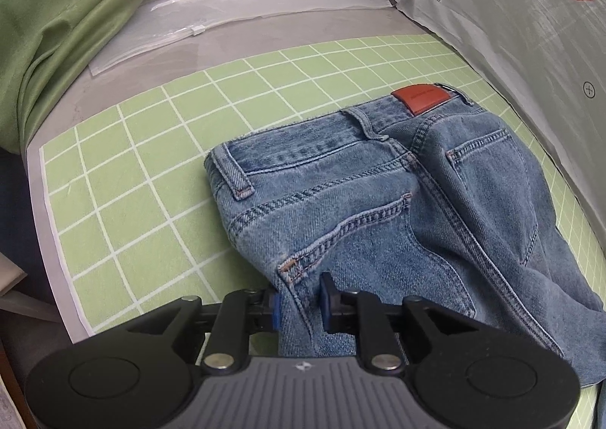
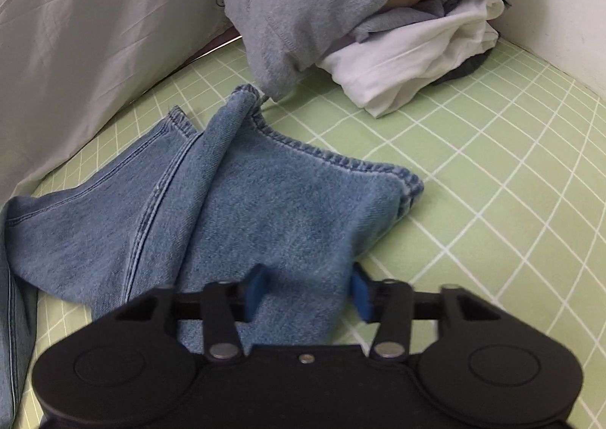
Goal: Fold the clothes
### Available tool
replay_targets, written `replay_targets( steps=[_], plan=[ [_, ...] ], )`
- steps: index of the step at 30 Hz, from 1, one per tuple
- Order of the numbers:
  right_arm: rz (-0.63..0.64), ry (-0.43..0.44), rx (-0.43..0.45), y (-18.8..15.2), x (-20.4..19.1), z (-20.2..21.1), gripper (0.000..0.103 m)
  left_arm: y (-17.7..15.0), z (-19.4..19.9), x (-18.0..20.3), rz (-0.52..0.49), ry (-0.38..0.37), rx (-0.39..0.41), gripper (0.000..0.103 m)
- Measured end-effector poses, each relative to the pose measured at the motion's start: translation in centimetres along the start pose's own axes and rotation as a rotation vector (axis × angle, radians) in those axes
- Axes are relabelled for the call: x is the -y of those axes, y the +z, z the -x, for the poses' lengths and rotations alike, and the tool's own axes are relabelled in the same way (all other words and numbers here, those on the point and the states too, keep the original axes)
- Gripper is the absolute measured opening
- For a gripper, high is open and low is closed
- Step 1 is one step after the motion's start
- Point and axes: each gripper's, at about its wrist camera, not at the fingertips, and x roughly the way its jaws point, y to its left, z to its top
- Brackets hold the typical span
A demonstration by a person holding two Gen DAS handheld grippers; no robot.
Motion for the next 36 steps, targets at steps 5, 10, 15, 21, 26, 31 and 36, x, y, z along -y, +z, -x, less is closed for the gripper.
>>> replay_targets(
  steps=[5,10,15,21,26,31,36],
  plan=[
    [0.006,0.053,0.113,0.3,1.1,4.6,0.006,0.2,1.2,-0.1,-0.008,-0.026,0.037,0.013],
    [-0.023,-0.008,0.262,-0.5,3.9,12.4,0.006,0.0,4.2,-0.7,-0.017,-0.09,0.082,0.013],
    [-0.027,-0.184,0.098,-4.4,9.2,10.8,0.006,-1.9,2.4,-2.8,0.041,-0.05,-0.01,0.015],
    [-0.076,-0.228,0.017,-6.8,11.7,10.4,0.033,-2.5,3.3,-1.8,-0.069,0.032,0.014,0.049],
    [-0.005,-0.279,0.097,-6.5,11.6,12.4,0.089,-2.0,5.9,-0.4,-0.143,0.03,0.118,0.078],
    [-0.021,-0.322,0.207,-6.9,12.8,14.6,0.103,-2.0,6.7,2.7,-0.268,0.015,0.149,0.087],
    [-0.05,-0.305,0.227,-7.5,13.7,15.6,0.103,-2.7,5.9,5.2,-0.332,-0.025,0.106,0.088]
  ],
)
